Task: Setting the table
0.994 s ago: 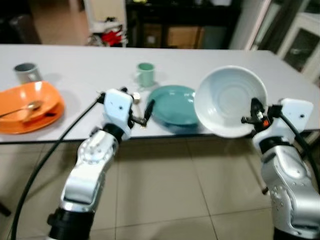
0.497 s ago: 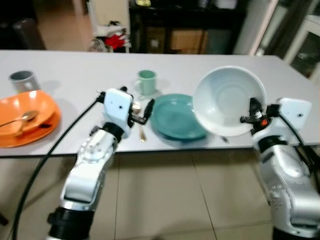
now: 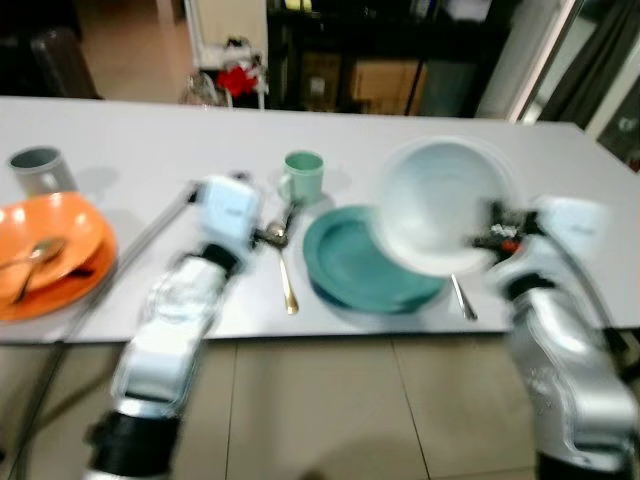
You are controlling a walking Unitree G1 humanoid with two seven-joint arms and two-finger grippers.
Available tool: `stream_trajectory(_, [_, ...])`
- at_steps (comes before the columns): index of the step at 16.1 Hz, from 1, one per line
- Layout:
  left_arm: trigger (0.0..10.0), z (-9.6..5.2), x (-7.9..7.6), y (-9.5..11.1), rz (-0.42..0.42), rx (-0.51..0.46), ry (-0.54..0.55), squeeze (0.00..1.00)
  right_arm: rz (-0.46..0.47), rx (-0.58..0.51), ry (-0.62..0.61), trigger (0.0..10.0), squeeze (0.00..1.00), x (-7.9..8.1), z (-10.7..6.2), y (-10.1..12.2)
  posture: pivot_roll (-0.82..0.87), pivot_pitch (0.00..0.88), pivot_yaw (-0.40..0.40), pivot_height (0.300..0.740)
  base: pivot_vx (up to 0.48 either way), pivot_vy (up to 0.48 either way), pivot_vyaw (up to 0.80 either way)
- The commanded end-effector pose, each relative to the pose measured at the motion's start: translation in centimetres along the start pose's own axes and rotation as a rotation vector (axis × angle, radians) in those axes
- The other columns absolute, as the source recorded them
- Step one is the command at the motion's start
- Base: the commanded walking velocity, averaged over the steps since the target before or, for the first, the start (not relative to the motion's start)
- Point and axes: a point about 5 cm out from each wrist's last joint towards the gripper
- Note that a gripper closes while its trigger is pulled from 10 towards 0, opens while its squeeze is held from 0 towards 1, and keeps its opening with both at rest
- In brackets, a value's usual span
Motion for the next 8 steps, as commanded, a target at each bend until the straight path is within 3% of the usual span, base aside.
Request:
stream_trajectory(1, [10.0,0.3,-1.0,0.5,0.000,-0.015,-0.042,0.00,-0.008,-0.051,-0.028,10.0,0.00,-0.7,0.0,1.2,0.03,0.000,-0.060,0.740,0.000,0.000,0.00])
stream_trajectory(5, [10.0,0.5,-0.7,0.4,0.003,-0.013,-0.051,0.00,0.006,0.005,-0.005,10.0,0.00,-0.5,0.5,0.8,0.02,0.000,-0.061,0.740,0.000,0.000,0.00])
stream_trajectory(8, [10.0,0.6,-0.9,0.5,0.022,-0.031,-0.146,0.00,0.066,0.037,-0.007,10.0,0.00,-0.4,1.3,0.8,0.03,0.000,-0.053,0.740,0.000,0.000,0.00])
Point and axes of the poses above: a point about 5 cm out from each wrist's last joint towards the gripper, its own z axis pointing out of the wrist towards the gripper, its own y axis along the axis of the wrist's last joint, x = y × z, and after that the axes turned 15 degrees about z, right-handed
